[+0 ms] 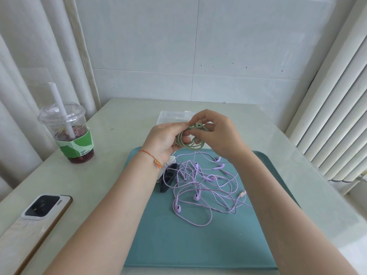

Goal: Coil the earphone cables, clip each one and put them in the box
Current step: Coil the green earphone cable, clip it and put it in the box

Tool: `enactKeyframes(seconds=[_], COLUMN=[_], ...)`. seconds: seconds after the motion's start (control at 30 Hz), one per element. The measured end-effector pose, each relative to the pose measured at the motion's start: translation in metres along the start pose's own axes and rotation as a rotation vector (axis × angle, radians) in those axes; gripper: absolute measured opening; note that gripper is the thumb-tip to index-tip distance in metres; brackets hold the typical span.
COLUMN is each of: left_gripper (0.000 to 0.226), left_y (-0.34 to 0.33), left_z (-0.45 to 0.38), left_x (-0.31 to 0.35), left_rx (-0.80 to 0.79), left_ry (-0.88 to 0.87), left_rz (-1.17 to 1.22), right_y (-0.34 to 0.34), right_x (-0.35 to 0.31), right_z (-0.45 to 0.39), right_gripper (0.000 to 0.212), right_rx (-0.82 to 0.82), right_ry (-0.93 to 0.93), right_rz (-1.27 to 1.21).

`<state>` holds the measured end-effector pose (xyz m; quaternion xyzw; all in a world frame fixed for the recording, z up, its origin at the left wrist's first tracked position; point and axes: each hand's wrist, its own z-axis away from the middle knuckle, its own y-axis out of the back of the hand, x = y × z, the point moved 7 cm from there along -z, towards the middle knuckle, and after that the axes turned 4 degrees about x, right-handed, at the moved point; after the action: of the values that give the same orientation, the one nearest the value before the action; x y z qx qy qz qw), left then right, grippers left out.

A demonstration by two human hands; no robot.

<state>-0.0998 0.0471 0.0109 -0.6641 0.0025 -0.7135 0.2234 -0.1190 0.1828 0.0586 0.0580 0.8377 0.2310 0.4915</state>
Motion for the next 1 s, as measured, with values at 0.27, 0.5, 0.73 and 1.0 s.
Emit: enactKeyframes(seconds=[0.27,0.5,0.73,1.0], left_gripper=[0.006,0.006,0.018,0.022], left_y=[0.006,0.013,0.044,0.070], left_z=[-0.002,0.000,-0.009,-0.014], left_x=[0.005,0.006,0.020,-0.002], left_rx=[0.002,-0.058,0.053,0.000], left_ry=[-0.041,-0.018,-0.087,-0.053], left_rz=[-0.151,-0.329,-0.463,-1.521], right_y=[0.000,-0.010,-0.021,-0.037], right_x=[0.007,0.012,0.015,0.018], right_z=[0.000,0.004,-0.002,-0.001], right_gripper=[0.011,0.010,0.008,0.009], right_rx=[0.066,0.024,0.001,-0.026], right_ry=[-0.043,-0.133,-0.202,-0.241], right_rz=[-0.005,-0.044,-0.012,-0.029])
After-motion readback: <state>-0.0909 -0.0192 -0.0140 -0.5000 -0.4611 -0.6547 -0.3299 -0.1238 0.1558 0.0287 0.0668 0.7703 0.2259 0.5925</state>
